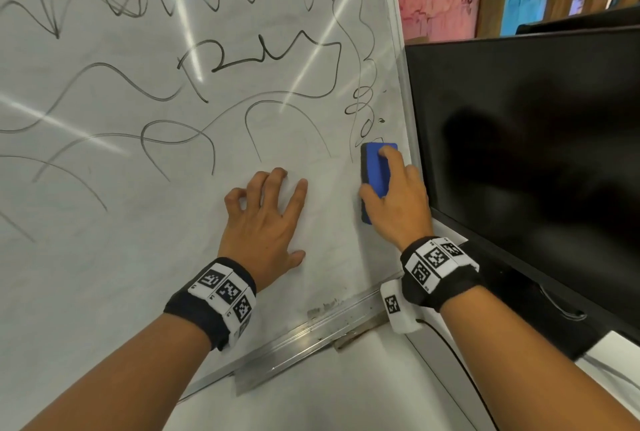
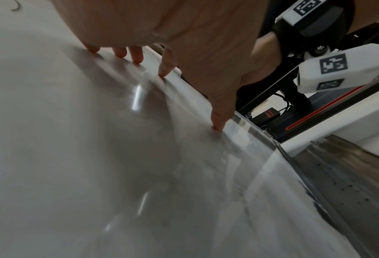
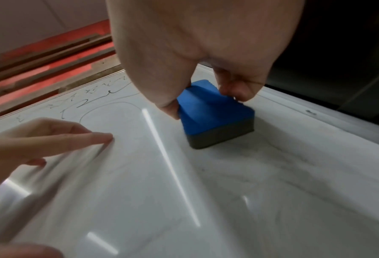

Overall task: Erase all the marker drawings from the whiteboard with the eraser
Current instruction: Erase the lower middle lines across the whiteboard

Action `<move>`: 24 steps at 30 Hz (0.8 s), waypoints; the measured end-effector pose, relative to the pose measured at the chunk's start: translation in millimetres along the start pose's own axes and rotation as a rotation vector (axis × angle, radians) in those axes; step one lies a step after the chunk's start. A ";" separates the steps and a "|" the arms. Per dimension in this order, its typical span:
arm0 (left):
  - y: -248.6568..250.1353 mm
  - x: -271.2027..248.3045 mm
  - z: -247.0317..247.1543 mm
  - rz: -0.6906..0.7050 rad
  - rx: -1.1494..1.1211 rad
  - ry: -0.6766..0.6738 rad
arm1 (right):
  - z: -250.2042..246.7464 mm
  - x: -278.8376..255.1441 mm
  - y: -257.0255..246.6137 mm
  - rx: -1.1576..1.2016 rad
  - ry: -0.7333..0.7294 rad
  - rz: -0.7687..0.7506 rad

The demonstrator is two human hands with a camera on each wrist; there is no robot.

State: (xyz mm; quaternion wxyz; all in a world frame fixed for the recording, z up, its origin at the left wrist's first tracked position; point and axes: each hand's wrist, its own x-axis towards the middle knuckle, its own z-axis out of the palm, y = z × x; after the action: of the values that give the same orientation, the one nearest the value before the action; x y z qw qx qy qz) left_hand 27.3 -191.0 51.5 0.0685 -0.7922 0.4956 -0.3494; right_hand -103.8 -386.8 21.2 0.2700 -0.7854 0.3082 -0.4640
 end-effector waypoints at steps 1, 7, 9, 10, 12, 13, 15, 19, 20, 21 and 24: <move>-0.3 -0.1 0.4 0.003 -0.004 0.005 | 0.0 -0.7 1.0 -0.017 0.008 -0.021; -2.9 0.3 0.5 0.013 -0.009 0.010 | -0.5 -1.8 11.0 -0.080 0.060 -0.046; -2.7 0.0 -0.5 0.013 -0.006 0.006 | -1.7 10.1 4.2 -0.071 0.085 -0.031; -3.0 -0.2 -0.6 0.011 -0.005 0.007 | -2.0 14.4 0.5 -0.073 0.089 -0.029; -3.2 -1.6 0.0 0.009 -0.009 0.009 | -1.5 13.5 -2.4 -0.080 0.086 -0.035; -3.5 -2.2 0.5 0.008 -0.011 0.012 | -1.2 8.6 -1.8 -0.085 0.075 -0.042; -4.2 -3.4 0.7 0.006 -0.012 0.012 | 0.5 -5.2 3.3 -0.104 0.033 -0.060; -7.3 -5.4 -0.3 0.008 -0.004 0.014 | 0.1 -8.8 2.1 -0.107 0.029 -0.022; -8.9 -6.6 -0.9 0.005 -0.004 0.015 | 0.3 -8.7 -2.1 -0.110 0.029 -0.024; -10.9 -8.2 -1.2 0.000 -0.006 0.018 | 1.2 -11.2 -7.6 -0.131 0.019 -0.051; -17.5 -14.2 -0.7 -0.017 -0.013 0.017 | 7.7 -25.0 -15.9 -0.195 -0.060 -0.166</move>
State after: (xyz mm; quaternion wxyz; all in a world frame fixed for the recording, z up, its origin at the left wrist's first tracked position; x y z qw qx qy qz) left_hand 36.0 -170.3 53.1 0.0563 -0.7938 0.4917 -0.3535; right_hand -102.6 -356.8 15.1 0.1621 -0.8443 0.2777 -0.4286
